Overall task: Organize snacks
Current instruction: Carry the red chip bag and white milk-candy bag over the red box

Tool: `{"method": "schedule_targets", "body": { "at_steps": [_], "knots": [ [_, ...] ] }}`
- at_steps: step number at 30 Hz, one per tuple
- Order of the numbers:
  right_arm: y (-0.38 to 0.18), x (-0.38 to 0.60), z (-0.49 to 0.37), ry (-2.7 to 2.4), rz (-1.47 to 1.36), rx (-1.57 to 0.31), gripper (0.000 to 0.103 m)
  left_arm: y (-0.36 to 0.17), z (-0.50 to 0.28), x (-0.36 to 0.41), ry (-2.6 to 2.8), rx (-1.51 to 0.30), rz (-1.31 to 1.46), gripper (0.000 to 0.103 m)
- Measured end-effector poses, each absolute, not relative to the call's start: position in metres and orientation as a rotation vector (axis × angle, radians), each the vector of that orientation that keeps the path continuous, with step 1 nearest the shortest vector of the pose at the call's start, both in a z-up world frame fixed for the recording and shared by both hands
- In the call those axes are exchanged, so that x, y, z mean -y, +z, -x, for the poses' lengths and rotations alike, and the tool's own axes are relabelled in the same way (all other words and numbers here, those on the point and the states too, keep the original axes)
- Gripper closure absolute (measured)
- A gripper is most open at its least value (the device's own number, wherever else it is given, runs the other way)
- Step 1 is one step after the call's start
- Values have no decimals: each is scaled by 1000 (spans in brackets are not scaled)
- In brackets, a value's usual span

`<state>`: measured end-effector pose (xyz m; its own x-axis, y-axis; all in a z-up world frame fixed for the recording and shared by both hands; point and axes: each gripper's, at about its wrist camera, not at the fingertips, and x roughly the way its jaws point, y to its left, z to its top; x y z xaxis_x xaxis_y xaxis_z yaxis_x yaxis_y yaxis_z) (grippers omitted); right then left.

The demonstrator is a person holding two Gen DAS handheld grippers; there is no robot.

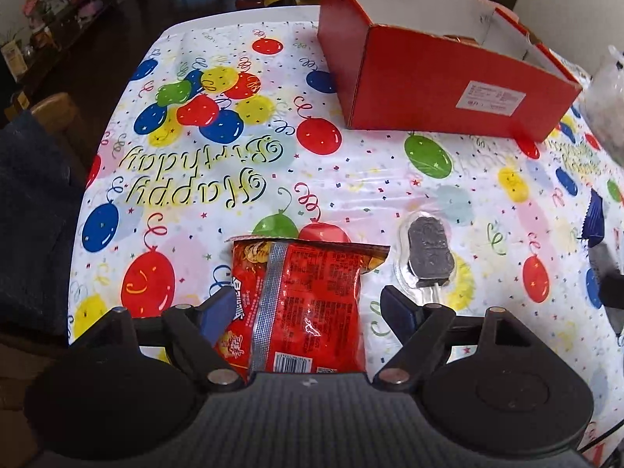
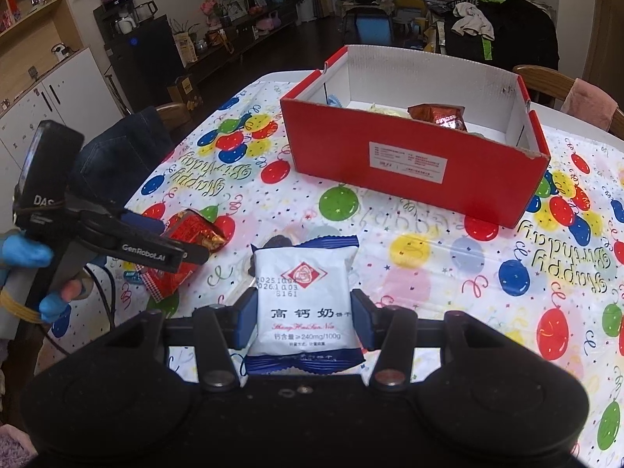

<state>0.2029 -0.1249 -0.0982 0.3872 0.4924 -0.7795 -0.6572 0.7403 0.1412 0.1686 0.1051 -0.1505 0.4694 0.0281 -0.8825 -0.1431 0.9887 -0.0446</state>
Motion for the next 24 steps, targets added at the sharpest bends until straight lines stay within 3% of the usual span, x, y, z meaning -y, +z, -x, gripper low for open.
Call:
{"method": "schedule_targets", "body": {
  "at_steps": [24],
  "knots": [
    [-106,128,-209,713,197,-936,54,-162,-158,-121,220,-1081,239,27]
  ]
}}
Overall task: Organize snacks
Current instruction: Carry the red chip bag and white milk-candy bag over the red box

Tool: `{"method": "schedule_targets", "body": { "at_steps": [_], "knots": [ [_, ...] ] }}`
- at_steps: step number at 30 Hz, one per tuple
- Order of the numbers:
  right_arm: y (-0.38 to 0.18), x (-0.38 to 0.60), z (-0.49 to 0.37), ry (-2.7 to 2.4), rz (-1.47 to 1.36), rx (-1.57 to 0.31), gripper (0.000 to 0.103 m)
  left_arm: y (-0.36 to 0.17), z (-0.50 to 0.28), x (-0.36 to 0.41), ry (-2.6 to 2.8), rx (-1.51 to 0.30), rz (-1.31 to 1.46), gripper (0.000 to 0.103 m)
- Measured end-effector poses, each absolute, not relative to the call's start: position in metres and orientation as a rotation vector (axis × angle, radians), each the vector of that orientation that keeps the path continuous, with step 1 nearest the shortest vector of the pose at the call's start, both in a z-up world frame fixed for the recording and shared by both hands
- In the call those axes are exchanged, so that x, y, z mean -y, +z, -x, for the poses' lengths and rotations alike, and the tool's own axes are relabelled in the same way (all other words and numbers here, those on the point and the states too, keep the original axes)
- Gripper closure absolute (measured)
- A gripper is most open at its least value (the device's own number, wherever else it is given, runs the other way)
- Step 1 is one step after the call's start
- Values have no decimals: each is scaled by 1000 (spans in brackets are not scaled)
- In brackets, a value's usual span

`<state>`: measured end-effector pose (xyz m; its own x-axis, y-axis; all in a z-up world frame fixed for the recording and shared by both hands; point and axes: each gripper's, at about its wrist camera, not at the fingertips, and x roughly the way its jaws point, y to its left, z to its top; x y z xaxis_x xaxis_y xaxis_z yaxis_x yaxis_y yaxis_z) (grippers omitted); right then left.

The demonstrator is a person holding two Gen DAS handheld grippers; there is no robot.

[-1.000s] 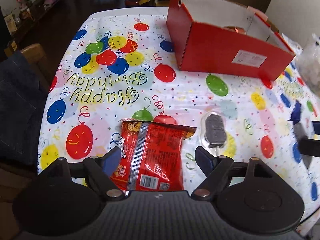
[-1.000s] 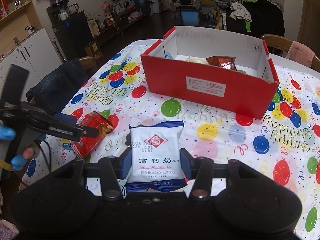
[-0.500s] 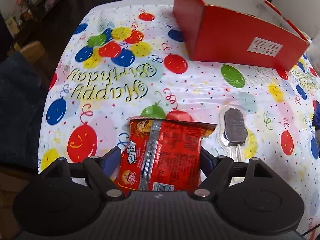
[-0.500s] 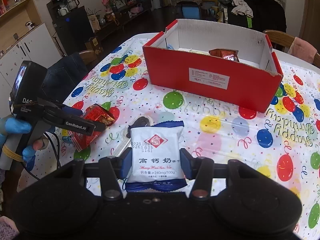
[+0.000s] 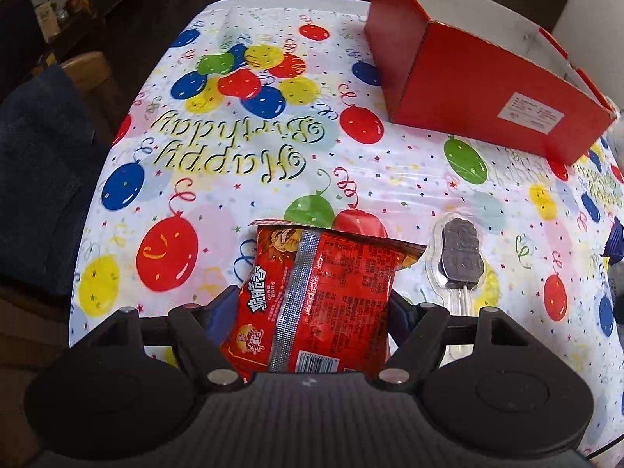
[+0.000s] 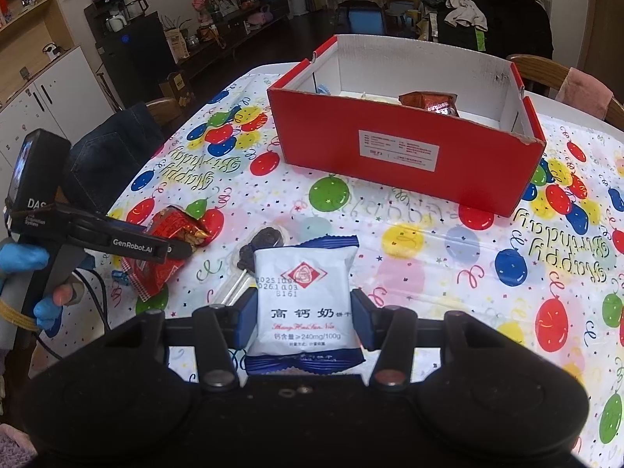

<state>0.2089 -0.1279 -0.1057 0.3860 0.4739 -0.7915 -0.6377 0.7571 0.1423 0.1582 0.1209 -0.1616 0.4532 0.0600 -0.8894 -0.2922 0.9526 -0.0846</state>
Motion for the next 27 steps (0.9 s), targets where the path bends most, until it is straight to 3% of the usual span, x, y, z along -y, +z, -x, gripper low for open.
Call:
{"method": "schedule_targets", "body": {
  "at_steps": [16,27],
  "knots": [
    [-91,135,-225,663,155,-899,54,-113,-149,-101,175,-997,303,27],
    [-52,142,-263,616,121,-801,54,-56,-189,-70,99,-890,234,27]
  ]
}}
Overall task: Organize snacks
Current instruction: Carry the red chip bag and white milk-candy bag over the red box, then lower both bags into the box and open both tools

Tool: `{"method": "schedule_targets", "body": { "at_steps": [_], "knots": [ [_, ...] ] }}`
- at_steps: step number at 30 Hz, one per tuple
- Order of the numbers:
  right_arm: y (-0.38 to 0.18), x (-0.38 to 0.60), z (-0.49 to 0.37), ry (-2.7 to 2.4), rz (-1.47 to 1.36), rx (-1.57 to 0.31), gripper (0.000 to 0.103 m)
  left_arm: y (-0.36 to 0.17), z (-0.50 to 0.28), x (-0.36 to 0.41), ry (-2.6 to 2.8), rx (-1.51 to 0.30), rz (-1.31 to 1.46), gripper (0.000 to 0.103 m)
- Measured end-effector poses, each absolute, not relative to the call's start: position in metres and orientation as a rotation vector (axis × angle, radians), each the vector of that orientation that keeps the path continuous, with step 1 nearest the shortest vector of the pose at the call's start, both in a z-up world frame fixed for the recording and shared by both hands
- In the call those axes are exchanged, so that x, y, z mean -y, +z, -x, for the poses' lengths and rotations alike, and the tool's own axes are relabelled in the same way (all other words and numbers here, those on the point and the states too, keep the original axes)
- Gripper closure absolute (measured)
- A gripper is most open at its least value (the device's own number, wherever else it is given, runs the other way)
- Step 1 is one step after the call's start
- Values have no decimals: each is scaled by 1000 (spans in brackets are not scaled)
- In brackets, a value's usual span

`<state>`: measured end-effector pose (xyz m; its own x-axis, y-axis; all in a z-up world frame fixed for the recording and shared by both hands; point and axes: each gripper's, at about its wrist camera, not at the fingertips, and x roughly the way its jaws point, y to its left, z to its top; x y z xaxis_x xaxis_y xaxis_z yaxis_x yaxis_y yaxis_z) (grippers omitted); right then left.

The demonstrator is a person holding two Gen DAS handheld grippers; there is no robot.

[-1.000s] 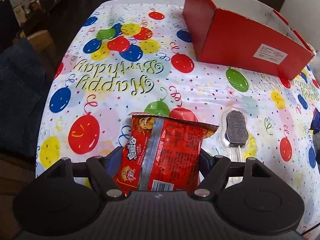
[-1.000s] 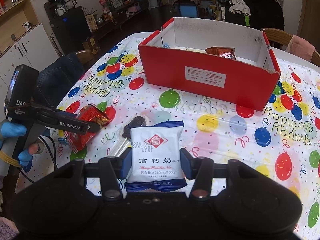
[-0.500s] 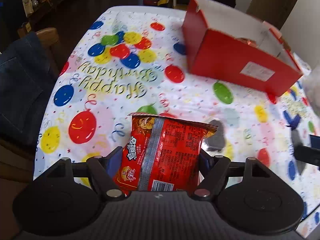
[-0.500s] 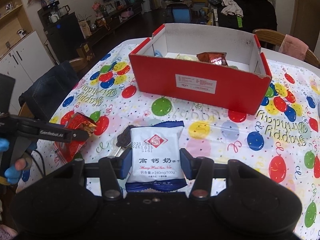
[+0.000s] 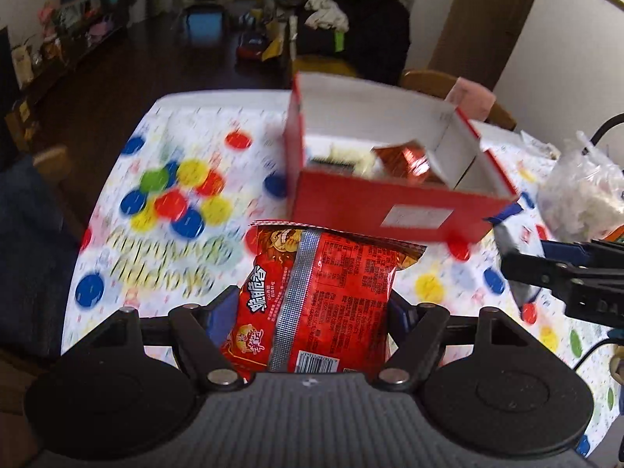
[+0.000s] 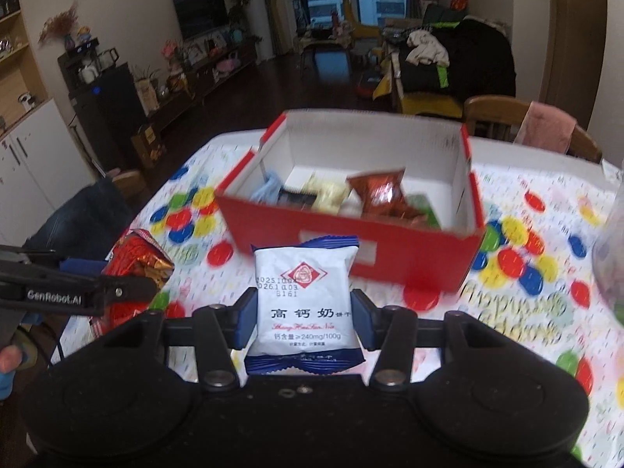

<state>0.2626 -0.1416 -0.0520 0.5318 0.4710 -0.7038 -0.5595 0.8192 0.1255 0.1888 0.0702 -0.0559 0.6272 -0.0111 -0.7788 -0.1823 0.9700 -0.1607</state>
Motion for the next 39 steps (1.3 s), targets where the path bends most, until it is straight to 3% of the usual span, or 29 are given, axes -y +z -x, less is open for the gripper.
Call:
{"method": "schedule_targets", "body": {
  "at_steps": [18,39],
  "knots": [
    [-39,141,-365,523,80,-791,54,-25,-293,-44,109,-827,124,27],
    [-91,105,-439,534,196,-898,54,-67,-396,-46,185,-932,77,27]
  ]
}}
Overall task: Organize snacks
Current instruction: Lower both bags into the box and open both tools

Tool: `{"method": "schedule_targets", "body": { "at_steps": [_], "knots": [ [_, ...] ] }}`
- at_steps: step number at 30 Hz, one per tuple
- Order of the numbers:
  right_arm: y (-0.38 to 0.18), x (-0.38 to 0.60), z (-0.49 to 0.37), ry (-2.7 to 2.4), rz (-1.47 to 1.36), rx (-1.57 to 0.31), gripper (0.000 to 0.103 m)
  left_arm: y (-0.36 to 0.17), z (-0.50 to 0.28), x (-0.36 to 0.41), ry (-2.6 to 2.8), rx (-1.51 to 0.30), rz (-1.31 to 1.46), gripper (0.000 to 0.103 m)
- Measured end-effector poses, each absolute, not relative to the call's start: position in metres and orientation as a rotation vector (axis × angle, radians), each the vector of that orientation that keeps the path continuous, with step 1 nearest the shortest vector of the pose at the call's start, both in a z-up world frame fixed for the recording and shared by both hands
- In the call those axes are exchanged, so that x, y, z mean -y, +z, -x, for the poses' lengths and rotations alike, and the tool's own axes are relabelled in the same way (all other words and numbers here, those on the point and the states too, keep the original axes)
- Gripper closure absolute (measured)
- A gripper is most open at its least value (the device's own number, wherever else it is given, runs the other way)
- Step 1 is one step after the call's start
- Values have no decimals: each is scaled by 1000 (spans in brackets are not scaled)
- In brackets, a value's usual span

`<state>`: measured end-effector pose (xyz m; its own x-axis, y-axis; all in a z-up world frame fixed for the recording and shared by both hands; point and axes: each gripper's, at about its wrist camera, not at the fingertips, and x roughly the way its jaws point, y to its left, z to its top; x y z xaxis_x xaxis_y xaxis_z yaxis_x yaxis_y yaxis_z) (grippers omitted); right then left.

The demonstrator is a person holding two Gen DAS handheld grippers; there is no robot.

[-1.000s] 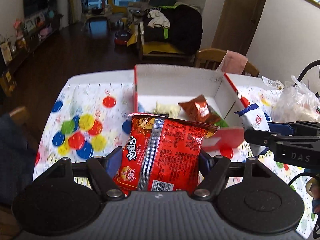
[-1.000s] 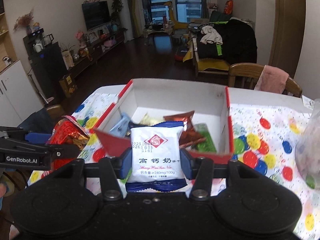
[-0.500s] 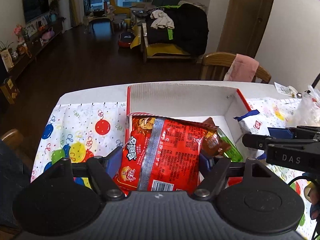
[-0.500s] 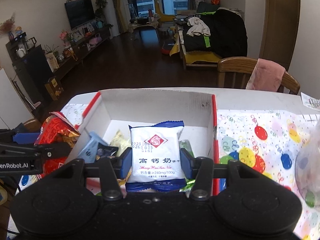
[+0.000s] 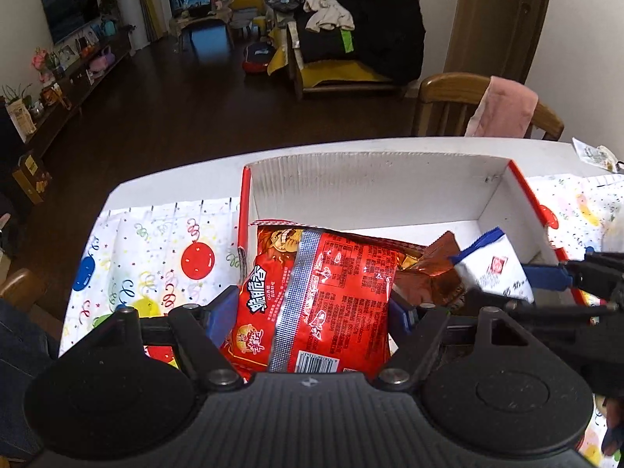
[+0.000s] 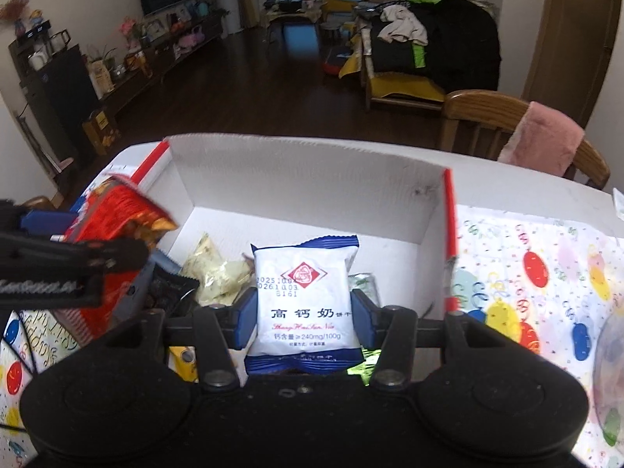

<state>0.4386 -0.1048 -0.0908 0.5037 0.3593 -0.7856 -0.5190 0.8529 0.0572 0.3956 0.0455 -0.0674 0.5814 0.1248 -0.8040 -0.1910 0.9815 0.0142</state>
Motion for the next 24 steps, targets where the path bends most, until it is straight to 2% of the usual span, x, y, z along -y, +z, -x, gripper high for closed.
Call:
{"method": "schedule_targets", "body": {
  "at_steps": [15,24],
  "knots": [
    [-114,99,-429,558,244,-934,53,-99,-407,-25,146,-998,9,27],
    [-111,104,-427,565,222,-936,50,-96,-397,-28,149,-988,23,28]
  ]
}}
